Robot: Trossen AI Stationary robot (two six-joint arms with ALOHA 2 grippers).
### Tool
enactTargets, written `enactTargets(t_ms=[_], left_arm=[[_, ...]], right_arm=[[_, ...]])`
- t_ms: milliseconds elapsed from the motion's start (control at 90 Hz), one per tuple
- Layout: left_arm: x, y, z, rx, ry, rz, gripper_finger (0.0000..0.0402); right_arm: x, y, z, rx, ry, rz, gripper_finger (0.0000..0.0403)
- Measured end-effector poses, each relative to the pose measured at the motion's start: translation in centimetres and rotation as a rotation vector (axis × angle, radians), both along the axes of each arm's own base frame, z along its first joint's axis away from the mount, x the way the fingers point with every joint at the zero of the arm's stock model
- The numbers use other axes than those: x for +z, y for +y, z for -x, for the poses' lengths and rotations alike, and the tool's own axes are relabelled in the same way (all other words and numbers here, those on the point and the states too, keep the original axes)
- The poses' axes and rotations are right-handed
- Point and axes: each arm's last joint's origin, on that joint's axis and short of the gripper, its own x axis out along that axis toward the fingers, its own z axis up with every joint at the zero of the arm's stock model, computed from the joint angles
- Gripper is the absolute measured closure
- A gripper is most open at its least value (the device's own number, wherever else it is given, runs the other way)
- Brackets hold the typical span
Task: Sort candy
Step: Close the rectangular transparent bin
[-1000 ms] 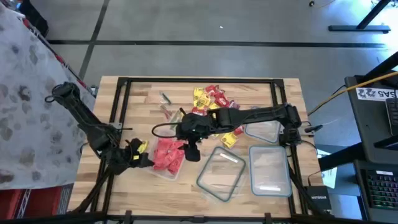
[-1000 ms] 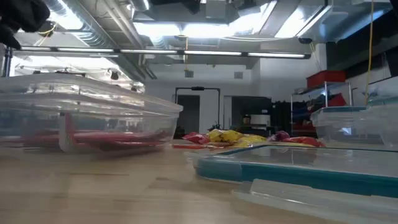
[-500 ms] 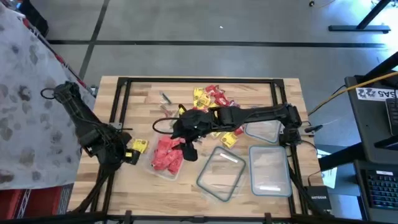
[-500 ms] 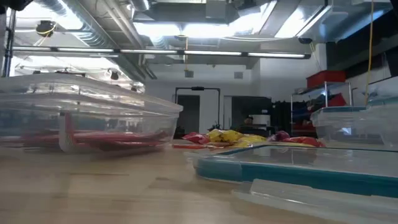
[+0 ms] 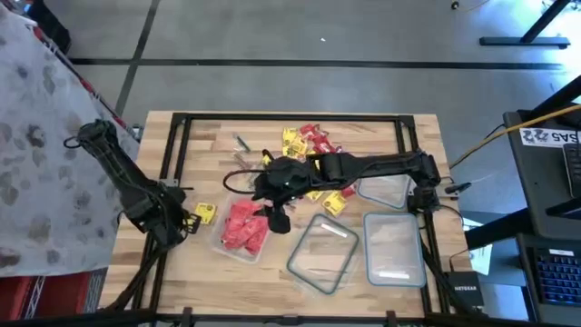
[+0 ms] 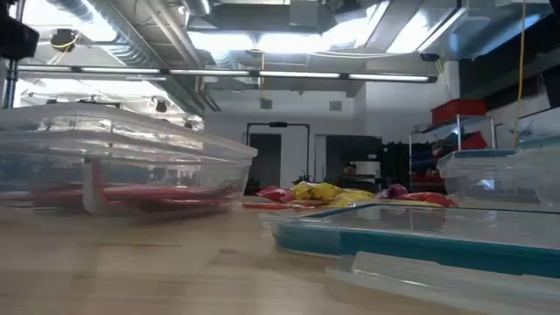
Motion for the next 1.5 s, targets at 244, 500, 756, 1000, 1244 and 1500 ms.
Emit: enactTargets(t_ms=[244,500,756,1000,1244,1500], left_arm=[[-0.7,-1.6,-1.7,-0.012,-0.216,0.071,0.0346],[-0.3,-2.7,-2.9,-0.060,-0.393,0.112,0.0346],[-0.2,-2.6,-3.0,-0.065,-0.425,0.075,0.0346],[-0.1,-2.7,-3.1,-0.049,-0.443,0.091,0.0346],[-0.1,-2.8,-3.2,-0.058,-0.447,0.093,0.0346],[0.0,-2.8,-3.2,-0.026,-0.458,0.113,0.0346]], right_arm=[[-0.2,0.0,1.0,0.018,0.096,-0.039,0.0217],[-6.0,-0.3,3.2,0.082,0.476,0.059,0.0217],[-13.3,-1.2,4.3,0.222,0.612,0.026,0.0217],[-17.5,-2.7,5.8,0.157,0.708,0.036,0.0217],[-21.2,-4.0,7.8,0.016,0.813,0.015,0.0217],[-21.5,-4.5,5.9,-0.233,0.588,0.040,0.0217]])
